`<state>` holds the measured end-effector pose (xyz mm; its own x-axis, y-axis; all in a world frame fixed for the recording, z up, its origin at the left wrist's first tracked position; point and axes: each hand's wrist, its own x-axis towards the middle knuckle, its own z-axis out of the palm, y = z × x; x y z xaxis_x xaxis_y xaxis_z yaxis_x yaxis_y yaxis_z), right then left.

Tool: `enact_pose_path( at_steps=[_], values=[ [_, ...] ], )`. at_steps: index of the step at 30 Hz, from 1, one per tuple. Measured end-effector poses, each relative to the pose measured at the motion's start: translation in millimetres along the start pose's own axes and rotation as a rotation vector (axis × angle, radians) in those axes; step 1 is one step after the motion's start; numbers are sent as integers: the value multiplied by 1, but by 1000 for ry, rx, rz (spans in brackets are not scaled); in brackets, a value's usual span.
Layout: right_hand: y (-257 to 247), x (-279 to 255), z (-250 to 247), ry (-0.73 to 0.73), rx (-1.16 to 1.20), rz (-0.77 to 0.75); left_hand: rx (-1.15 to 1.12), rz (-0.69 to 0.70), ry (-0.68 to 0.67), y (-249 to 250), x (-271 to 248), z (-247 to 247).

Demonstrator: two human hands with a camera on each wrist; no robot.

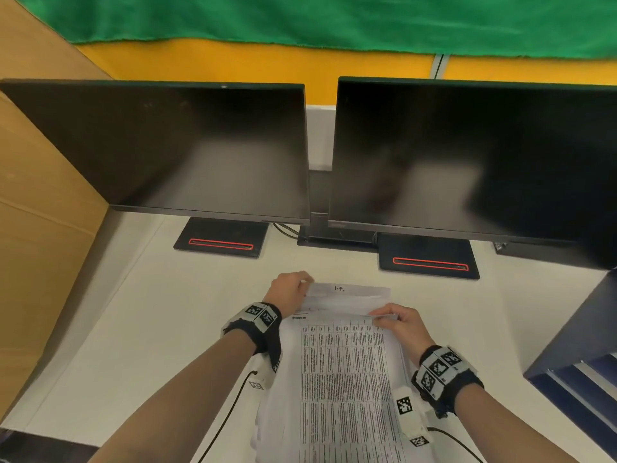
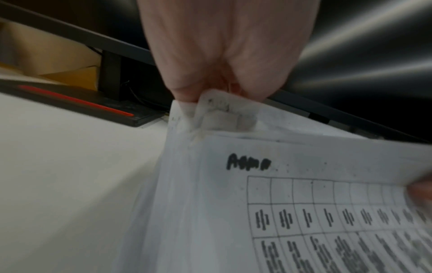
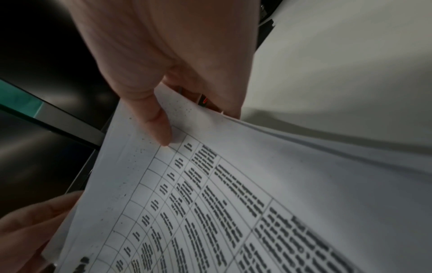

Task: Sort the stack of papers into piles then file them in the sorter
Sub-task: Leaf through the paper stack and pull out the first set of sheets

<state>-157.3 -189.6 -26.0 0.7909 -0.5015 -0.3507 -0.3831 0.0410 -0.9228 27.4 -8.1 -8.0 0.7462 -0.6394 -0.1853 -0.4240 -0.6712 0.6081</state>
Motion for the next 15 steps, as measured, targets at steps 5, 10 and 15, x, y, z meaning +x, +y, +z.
enact_pose_path(
  at_steps=[5, 10, 15],
  values=[
    [1, -4, 1, 54, 41, 14, 281, 227, 105, 1, -9, 2],
    [3, -3, 0, 198, -92, -13, 54, 233, -142, -9, -19, 3],
    [2, -3, -2, 107, -23, -65, -75, 161, -330, -9, -25, 1]
  ],
)
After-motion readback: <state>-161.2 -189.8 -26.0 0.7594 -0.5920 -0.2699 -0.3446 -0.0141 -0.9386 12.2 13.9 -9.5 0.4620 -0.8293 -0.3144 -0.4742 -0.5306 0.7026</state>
